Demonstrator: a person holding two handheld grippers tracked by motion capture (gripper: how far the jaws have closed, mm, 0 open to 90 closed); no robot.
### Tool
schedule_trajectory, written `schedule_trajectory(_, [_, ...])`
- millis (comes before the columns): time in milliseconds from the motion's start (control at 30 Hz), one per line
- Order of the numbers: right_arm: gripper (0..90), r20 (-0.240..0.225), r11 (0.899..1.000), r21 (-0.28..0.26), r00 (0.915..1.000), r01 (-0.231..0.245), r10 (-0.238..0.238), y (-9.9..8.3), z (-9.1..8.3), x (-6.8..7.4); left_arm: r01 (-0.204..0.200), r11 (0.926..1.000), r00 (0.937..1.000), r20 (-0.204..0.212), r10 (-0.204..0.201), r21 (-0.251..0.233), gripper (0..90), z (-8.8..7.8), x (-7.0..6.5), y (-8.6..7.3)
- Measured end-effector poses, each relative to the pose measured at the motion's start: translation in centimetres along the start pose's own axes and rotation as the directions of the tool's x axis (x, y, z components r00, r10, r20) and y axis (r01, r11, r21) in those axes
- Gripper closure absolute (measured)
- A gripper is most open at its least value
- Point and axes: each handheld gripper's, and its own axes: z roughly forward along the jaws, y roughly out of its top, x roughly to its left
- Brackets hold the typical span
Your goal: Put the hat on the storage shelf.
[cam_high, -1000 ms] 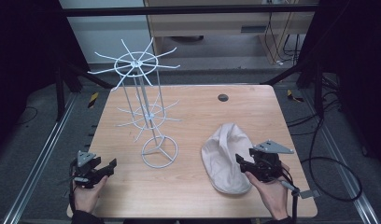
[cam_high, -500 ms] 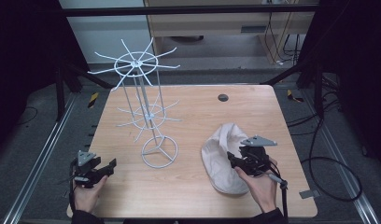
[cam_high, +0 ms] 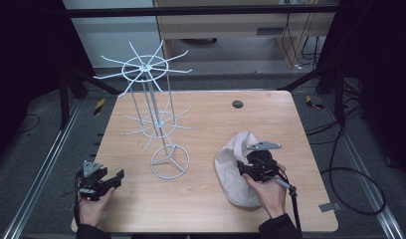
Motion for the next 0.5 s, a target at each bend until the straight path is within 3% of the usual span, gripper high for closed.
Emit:
schedule_trajectory(333, [58.3, 0.022, 0.998, 0.057, 0.9997, -0.013, 0.011, -0.4, 1.9, -0.2, -0.004, 1.0000, 1.0000, 0.000, 0.004, 0.003, 35.1, 0.1, -0.1, 0.0])
schedule_trajectory(500, [67.0, 0.030, 0.996, 0.085, 0.9995, -0.013, 0.010, -0.6, 2.8, -0.1, -0.005, 1.0000, 1.0000, -0.003, 0.005, 0.008, 35.1, 0.1, -0.1, 0.0])
